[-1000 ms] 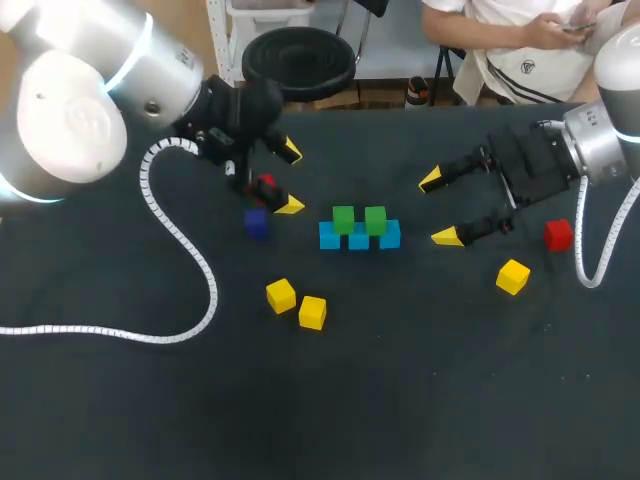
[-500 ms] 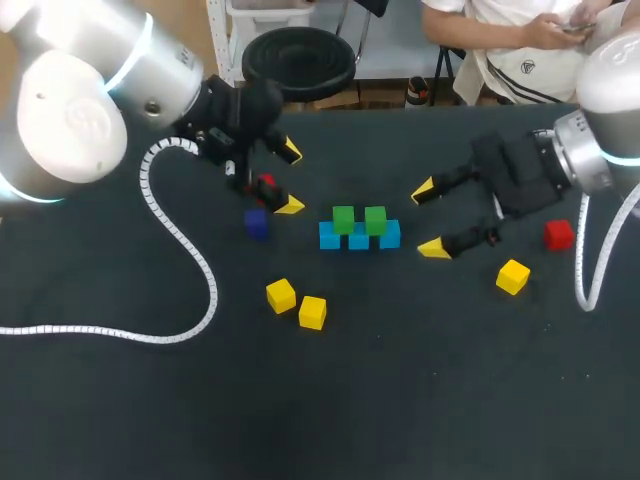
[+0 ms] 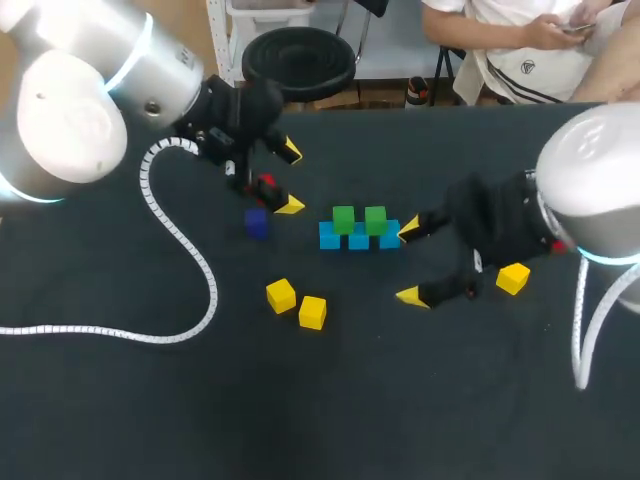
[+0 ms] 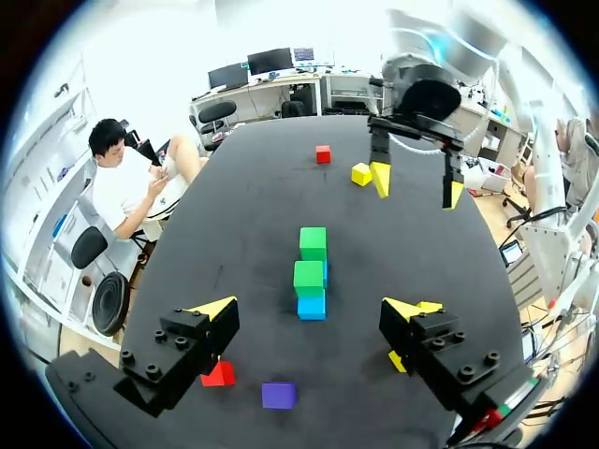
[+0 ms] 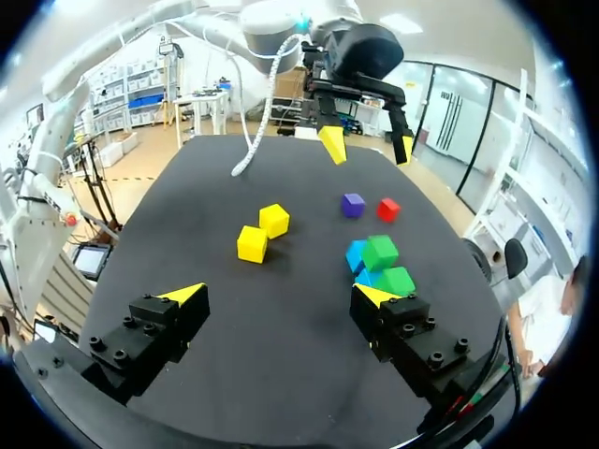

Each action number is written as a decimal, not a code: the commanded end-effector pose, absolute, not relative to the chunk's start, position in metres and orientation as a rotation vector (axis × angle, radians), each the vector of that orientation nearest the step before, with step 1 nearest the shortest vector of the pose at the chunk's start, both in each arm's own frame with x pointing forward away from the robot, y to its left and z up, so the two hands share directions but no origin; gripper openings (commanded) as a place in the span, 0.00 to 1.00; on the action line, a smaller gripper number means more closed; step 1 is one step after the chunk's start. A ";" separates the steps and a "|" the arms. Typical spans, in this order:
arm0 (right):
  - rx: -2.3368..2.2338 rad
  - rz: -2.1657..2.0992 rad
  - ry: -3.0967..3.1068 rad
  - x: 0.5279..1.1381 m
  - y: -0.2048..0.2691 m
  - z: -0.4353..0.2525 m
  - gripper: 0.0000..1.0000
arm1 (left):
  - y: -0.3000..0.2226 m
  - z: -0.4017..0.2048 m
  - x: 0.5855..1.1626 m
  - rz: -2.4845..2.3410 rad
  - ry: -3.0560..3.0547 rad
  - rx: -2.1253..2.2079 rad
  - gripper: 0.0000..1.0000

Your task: Place the blue cubes, place green cubes on the blue cubes, place the yellow cubes on the green cubes, then place the red cubes on the yellow cubes, and place purple cube on the red cubes.

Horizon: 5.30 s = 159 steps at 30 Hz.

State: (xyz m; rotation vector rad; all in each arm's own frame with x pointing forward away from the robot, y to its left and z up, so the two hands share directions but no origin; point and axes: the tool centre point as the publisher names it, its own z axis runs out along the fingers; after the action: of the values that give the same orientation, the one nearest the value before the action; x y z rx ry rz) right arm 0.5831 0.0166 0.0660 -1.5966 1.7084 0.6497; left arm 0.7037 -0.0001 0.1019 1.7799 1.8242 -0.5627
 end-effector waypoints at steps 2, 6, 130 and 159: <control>-1.607 0.760 1.652 0.591 0.042 0.044 1.00 | 0.001 0.102 0.704 -0.563 1.821 1.779 1.00; -1.586 0.865 1.607 0.592 0.054 0.030 1.00 | 0.001 0.102 0.704 -0.563 1.821 1.779 1.00; -1.614 0.901 1.681 0.580 0.125 -0.002 1.00 | 0.001 0.102 0.704 -0.563 1.821 1.779 1.00; -1.659 0.869 1.645 0.571 0.103 0.009 0.00 | 0.001 0.102 0.704 -0.563 1.821 1.779 1.00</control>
State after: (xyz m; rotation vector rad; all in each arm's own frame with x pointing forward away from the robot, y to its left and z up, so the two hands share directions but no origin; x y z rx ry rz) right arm 0.5850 0.1201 -0.0059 -1.6659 1.6418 0.8930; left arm 0.7037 -0.0001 0.1019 1.7797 1.8243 -0.5628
